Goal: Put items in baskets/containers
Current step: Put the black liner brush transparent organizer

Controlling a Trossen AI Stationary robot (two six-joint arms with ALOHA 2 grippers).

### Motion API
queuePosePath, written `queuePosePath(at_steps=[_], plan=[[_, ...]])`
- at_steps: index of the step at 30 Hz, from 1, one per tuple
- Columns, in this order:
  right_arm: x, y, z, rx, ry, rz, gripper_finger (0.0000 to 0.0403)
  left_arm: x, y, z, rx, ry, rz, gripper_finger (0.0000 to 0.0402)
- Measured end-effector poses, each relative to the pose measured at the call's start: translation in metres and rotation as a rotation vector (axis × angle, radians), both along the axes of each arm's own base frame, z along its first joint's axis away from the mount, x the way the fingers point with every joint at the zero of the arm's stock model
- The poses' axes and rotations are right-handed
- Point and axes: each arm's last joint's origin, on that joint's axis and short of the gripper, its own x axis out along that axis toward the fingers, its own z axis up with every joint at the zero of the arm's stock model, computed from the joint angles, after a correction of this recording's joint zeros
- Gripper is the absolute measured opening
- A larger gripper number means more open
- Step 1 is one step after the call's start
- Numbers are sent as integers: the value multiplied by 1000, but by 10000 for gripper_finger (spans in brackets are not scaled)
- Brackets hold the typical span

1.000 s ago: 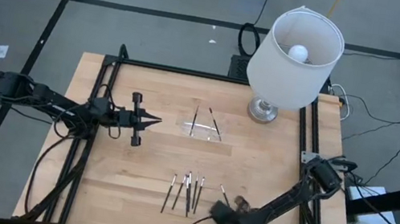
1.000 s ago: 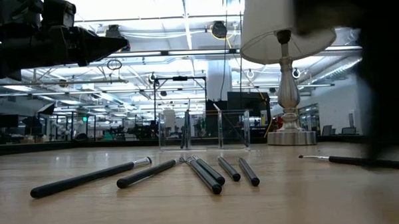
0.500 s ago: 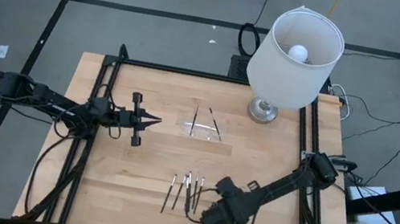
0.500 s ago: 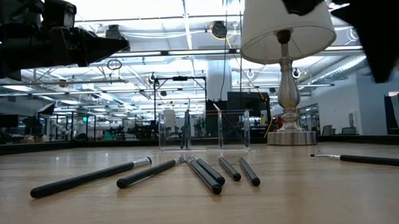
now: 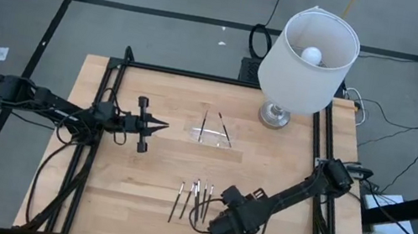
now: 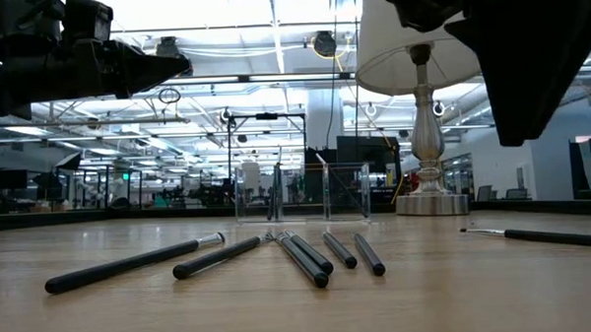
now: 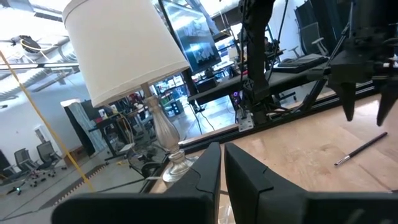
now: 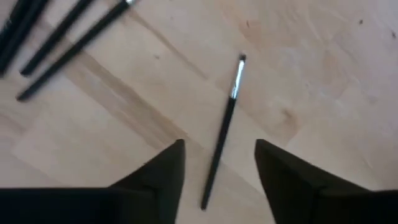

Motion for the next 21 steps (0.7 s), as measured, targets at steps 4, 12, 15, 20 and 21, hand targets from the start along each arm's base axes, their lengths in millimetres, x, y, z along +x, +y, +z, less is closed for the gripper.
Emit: queuePosePath(at_steps=[4,12,15,20,21], plan=[[0,-5,-4,-4,12,-35,236,0,0,0,0,0,0,31],[-1,-12,-33,70,43,-54,252,0,0,0,-3,0,0,31],[-6,-18,-46,79,86,-72,248,0,0,0,-3,0,0,31],[-13,-25,-65,100,111,-82,236,0,0,0,-3,0,0,31],[-14,-25,-67,115,109,-77,233,0,0,0,-3,0,0,31]])
